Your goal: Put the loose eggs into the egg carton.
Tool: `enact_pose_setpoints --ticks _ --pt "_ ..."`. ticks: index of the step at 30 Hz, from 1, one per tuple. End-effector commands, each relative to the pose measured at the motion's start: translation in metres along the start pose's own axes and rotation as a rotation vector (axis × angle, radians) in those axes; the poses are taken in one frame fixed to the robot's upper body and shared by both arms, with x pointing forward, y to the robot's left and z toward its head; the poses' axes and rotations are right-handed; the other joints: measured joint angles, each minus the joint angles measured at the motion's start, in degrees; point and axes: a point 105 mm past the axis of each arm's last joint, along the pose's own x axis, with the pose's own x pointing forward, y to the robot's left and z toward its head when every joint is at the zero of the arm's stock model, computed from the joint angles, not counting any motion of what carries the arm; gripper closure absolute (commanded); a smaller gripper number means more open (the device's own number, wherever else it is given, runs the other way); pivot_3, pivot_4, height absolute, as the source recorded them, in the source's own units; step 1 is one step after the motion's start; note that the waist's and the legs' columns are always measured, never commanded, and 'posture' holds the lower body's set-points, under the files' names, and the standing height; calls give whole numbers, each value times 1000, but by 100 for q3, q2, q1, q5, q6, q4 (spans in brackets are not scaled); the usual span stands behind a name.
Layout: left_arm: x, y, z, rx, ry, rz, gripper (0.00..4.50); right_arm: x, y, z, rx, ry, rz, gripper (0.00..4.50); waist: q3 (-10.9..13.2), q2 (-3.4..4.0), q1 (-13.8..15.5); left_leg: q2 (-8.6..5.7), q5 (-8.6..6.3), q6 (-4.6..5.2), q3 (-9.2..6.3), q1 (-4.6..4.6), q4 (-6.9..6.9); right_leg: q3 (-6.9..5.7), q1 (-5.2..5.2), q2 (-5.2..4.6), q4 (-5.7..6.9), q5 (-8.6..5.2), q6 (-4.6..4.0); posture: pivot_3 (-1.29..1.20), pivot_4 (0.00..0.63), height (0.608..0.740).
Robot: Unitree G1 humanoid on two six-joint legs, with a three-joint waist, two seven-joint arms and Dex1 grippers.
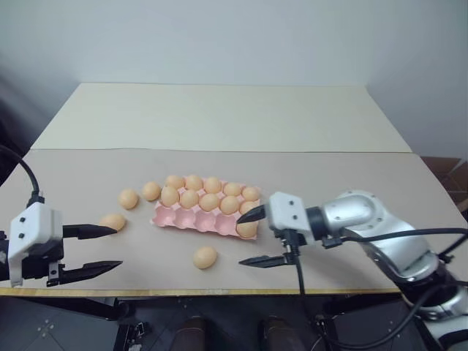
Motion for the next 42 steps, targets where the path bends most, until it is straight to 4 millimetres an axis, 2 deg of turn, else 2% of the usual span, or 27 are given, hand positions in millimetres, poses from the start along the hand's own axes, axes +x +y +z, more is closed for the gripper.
enact_pose_setpoints --ticks 1,6,13,21,29,33,37,39,42 --pt "-3 -2 -1 26 28 8 1269 17 -7 2 -64 7 -14 0 0 0 -1 -4 0 0 0 0 0 0 -2 0 3 0 0 0 150 740" --pt "-4 -5 -5 17 35 16 1269 36 -12 4 -80 2 -21 0 0 0 2 -9 1 -1 0 -1 0 1 -7 -2 12 0 0 0 150 740" --pt "-4 -7 -7 4 35 24 1269 59 -1 8 -98 -2 36 0 0 0 -3 -9 2 -3 -2 3 0 1 -7 -2 21 -1 0 0 150 740" --pt "-5 -6 -9 2 47 36 1269 78 4 -11 -80 89 56 0 -1 -1 -6 -10 3 -5 -3 6 0 0 -7 -1 24 -1 -1 0 150 740" --pt "-7 -4 -10 5 56 45 1269 84 1 -23 -71 144 42 0 -1 -1 -12 -10 3 -6 -3 6 0 0 -8 0 24 -1 -1 0 150 740" --pt "-7 -3 -13 4 60 47 1227 85 0 -23 -66 137 37 895 -1 -1 -14 -10 4 -6 -4 6 0 0 -8 1 25 -1 -1 0 150 740" --pt "-6 -2 -14 4 60 50 1227 84 -1 -21 -75 134 32 2332 -1 -1 -13 -9 4 -6 -4 6 0 -1 -8 1 24 -1 -1 0 150 740" --pt "-6 -2 -15 6 59 50 1227 82 -1 -18 -93 127 27 2600 -1 -1 -12 -10 4 -6 -4 6 0 -1 -8 0 24 -1 -1 0 150 740" --pt "-6 -1 -16 5 58 52 1227 72 -2 -10 -103 101 18 2614 -1 -1 -12 -10 4 -6 -4 6 0 -1 -8 1 25 -1 -1 0 150 740"
